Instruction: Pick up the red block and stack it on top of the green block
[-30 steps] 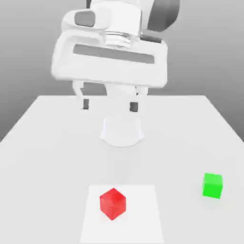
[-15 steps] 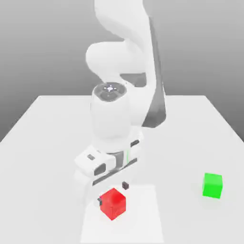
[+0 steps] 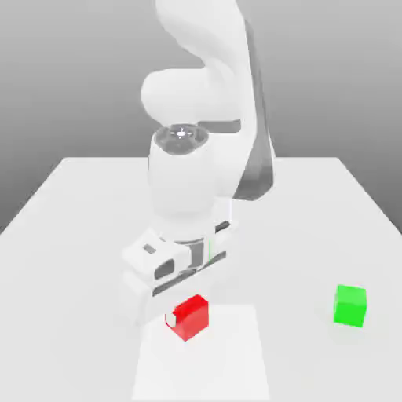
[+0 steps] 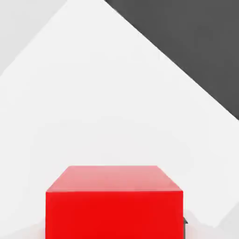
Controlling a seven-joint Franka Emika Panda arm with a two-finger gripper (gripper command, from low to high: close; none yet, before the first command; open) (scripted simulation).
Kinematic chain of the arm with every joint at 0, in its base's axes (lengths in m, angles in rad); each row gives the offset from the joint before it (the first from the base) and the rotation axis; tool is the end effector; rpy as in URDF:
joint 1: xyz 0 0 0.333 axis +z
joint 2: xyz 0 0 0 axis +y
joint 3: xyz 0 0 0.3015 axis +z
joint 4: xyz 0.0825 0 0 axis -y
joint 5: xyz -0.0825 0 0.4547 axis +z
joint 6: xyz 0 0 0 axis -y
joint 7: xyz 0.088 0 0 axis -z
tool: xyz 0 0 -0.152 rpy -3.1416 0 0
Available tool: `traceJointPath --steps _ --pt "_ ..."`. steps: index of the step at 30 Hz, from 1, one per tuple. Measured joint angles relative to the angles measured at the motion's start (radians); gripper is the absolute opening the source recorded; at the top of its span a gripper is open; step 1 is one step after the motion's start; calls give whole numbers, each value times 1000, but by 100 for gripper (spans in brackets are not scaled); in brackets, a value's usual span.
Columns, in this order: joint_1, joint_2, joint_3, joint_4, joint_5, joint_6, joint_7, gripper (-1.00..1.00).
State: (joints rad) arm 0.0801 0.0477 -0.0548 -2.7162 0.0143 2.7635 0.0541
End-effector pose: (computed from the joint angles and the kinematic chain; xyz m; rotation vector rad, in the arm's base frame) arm 0.4290 0.0099 0.0860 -3.1383 0.0660 0.0007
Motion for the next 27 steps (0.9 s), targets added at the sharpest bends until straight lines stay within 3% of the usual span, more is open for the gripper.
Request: traceJointPath --steps 16,19,24,25,27 --pt "463 -78 220 38 0 -114 742 -100" --pt "529 -29 198 44 -25 -70 800 -100" --pt "511 100 169 49 -72 51 840 -100" --pt "513 119 166 49 -78 70 844 100" --pt "513 119 166 49 -78 70 844 100"
